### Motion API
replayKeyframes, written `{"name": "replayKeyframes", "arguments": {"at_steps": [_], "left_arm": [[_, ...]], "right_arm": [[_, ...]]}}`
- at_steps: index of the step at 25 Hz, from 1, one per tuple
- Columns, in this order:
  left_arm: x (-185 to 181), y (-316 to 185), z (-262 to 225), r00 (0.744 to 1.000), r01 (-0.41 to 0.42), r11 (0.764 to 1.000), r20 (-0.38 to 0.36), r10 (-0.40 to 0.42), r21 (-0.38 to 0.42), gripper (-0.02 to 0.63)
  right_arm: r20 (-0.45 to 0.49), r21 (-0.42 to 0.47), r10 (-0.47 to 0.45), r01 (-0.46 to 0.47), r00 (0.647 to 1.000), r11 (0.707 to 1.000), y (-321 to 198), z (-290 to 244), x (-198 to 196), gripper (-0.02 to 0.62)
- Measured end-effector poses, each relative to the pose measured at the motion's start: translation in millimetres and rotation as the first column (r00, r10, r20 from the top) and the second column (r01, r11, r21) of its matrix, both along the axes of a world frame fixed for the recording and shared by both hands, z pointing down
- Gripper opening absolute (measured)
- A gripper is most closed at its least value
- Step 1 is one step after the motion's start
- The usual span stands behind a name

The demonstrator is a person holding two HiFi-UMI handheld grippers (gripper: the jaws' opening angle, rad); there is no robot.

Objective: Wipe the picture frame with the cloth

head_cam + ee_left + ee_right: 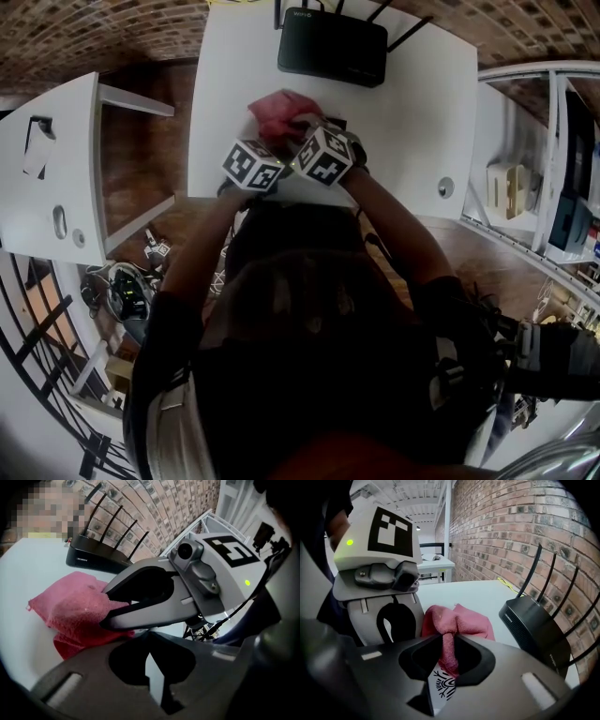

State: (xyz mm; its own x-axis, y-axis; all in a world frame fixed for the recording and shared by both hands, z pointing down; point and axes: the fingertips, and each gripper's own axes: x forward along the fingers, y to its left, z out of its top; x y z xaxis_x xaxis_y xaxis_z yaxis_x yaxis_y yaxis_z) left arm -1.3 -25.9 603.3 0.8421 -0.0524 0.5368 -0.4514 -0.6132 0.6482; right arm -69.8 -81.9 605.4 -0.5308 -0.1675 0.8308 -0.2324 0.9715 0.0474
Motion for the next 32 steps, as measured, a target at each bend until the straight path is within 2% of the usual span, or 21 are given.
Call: {"name": "replayKeyframes", "arguments": {"at_steps": [3,6,9,12,20,32], "left_arm": [[-0.3,0.2,3.0,1.000,-0.009,1.000,0.029,0.008,0.010,0.002],[0.0,-0.5,1.5,1.000,0.005,1.000,0.014,-0.005,0.005,0.002],[-0.7,-5.7,-0.3,0.998,0.059,0.998,-0.021,-0.060,-0.033,0.002],[-5.6,-12.6,2.4,0.992,0.122,0.990,-0.013,-0.123,-0.066,0.002],[-8.2,-14.7,3.9,0.992,0.129,0.989,0.007,-0.129,-0.073,0.002],[-7.8,-14.0,5.4,0.992,0.124,0.991,0.019,-0.123,-0.058,0.002]], "right_arm": [[-0.015,-0.024,0.004,-0.004,1.000,1.000,-0.5,2.6,0.4,0.075],[-0.021,-0.037,0.010,-0.011,1.000,0.999,-1.0,3.0,0.5,0.075],[-0.018,-0.052,0.022,-0.023,1.000,0.998,-2.1,3.3,1.8,0.075],[-0.024,-0.065,0.021,-0.022,0.999,0.998,-2.2,4.3,3.2,0.075],[-0.070,-0.048,0.004,-0.007,0.998,0.999,-1.3,6.9,13.0,0.077],[-0.078,-0.019,0.013,-0.015,0.997,1.000,3.2,8.0,31.0,0.078]]}}
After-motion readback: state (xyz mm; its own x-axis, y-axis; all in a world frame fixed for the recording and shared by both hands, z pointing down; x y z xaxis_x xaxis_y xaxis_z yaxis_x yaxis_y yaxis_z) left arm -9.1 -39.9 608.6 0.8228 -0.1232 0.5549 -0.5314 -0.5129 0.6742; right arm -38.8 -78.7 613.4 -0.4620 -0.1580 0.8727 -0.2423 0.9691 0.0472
